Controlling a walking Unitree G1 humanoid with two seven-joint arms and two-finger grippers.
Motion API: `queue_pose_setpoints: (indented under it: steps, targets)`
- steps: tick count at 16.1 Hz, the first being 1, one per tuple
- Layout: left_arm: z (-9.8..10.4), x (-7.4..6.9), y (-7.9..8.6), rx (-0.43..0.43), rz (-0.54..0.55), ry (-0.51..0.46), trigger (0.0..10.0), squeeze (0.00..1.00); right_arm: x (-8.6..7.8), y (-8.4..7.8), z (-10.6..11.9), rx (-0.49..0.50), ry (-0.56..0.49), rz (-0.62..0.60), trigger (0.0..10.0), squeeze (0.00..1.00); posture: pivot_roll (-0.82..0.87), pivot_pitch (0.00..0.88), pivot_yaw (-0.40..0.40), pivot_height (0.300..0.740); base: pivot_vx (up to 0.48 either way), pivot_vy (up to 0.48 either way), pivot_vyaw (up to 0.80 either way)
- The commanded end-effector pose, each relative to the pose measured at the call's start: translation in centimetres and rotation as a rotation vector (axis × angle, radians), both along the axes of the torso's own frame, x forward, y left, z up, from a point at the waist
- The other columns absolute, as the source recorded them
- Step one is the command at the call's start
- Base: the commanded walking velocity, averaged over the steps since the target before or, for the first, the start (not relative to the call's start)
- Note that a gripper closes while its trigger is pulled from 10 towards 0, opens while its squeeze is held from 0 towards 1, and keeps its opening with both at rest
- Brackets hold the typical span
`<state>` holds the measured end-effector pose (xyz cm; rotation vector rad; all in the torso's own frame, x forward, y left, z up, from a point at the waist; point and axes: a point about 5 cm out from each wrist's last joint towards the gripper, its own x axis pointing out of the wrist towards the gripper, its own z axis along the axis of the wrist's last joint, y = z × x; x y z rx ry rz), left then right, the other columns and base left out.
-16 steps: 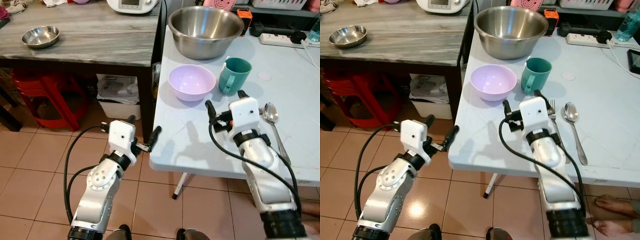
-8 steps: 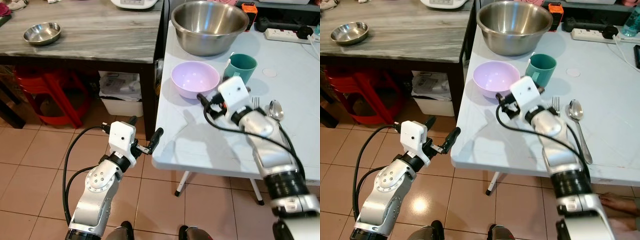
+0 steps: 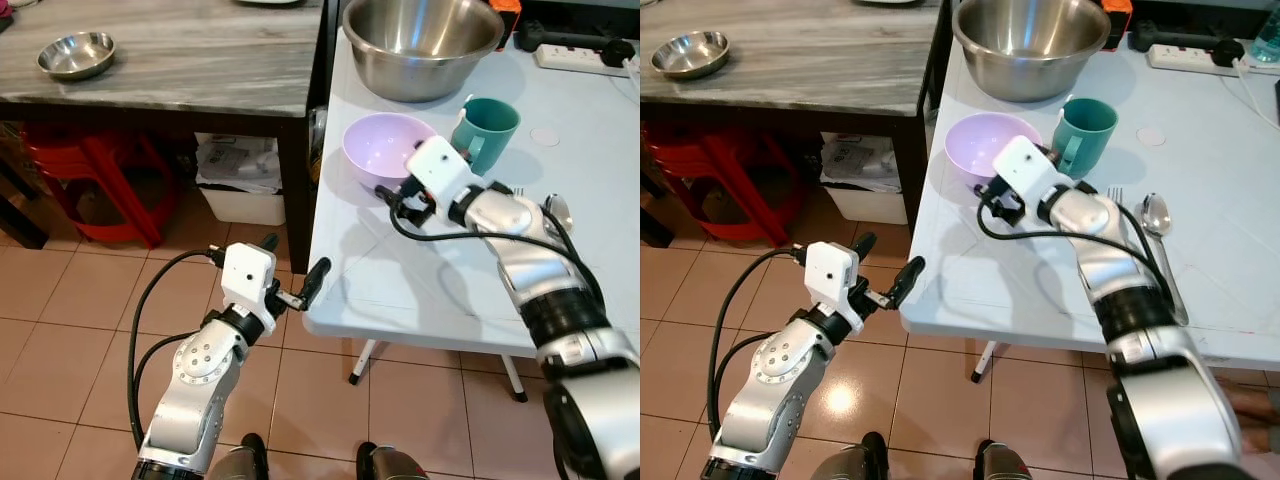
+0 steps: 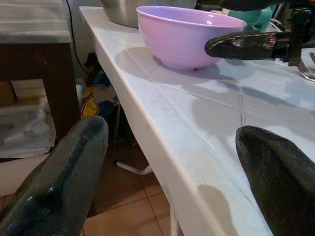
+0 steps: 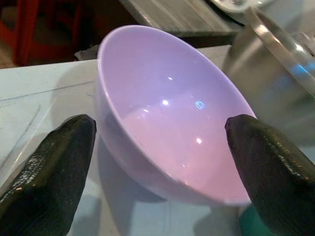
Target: Setting the table
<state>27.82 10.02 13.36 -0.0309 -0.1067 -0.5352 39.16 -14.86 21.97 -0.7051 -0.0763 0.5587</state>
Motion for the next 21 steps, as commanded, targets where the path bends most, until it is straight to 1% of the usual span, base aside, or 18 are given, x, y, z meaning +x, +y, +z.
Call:
queue_pose_setpoints:
  steps: [1,3,4,5,6,7,9,12,14,17,21]
  targets:
    - [-0.1,-0.5,0.1,0.005,-0.007,0.012,10.0,0.00,0.2,-0.2,0.2,-0.069,-0.003,0.022,10.0,0.00,-0.13,0.269,0.008,0.740,0.000,0.000,0.00]
    - [-0.2,-0.6,0.0,0.005,-0.011,0.023,10.0,0.00,0.6,0.0,0.4,-0.120,0.008,0.057,10.0,0.00,-0.13,0.279,0.011,0.740,0.000,0.000,0.00]
    - [-0.2,-0.7,-0.1,0.003,-0.021,0.026,10.0,0.00,0.8,-0.1,0.3,-0.150,0.022,0.070,0.8,0.00,-0.13,0.283,0.011,0.740,0.000,0.000,0.00]
    - [-0.2,-0.7,-0.1,0.000,-0.029,0.025,10.0,0.00,0.9,-0.1,0.3,-0.151,0.032,0.070,0.8,0.00,-0.13,0.283,0.011,0.740,0.000,0.000,0.00]
    - [0.0,-0.9,-0.2,-0.005,-0.048,0.014,10.0,0.00,1.0,-0.2,0.3,-0.167,0.032,0.071,0.0,0.00,-0.12,0.286,0.009,0.740,0.000,0.000,0.00]
    - [0.3,-1.3,-0.3,-0.016,-0.085,-0.004,10.0,0.00,1.1,-0.3,0.2,-0.196,0.030,0.068,0.0,0.00,-0.12,0.286,0.009,0.740,0.000,0.000,0.00]
    - [0.5,-1.5,-0.2,-0.034,-0.105,-0.011,10.0,0.00,1.2,-0.4,0.3,-0.213,0.023,0.074,0.0,0.00,-0.12,0.286,0.009,0.740,0.000,0.000,0.00]
    - [1.2,-1.1,-0.1,-0.074,-0.084,-0.022,10.0,0.00,1.3,-0.7,0.3,-0.242,0.004,0.064,0.0,0.00,-0.12,0.285,0.006,0.740,0.000,0.000,0.00]
    - [1.5,-1.0,-0.3,-0.079,-0.085,-0.031,10.0,0.00,1.4,-0.8,0.4,-0.261,-0.021,0.053,0.0,0.00,-0.12,0.281,0.005,0.740,0.000,0.000,0.00]
    - [1.4,-0.9,-0.3,-0.079,-0.081,-0.030,10.0,0.00,1.5,-1.2,1.1,-0.340,-0.105,0.027,0.0,0.00,-0.13,0.279,0.005,0.740,0.000,0.000,0.00]
    - [1.3,-0.8,-0.4,-0.073,-0.067,-0.022,10.0,0.00,1.5,-1.5,1.1,-0.385,-0.140,0.014,0.0,0.00,-0.13,0.274,0.002,0.740,0.000,0.000,0.00]
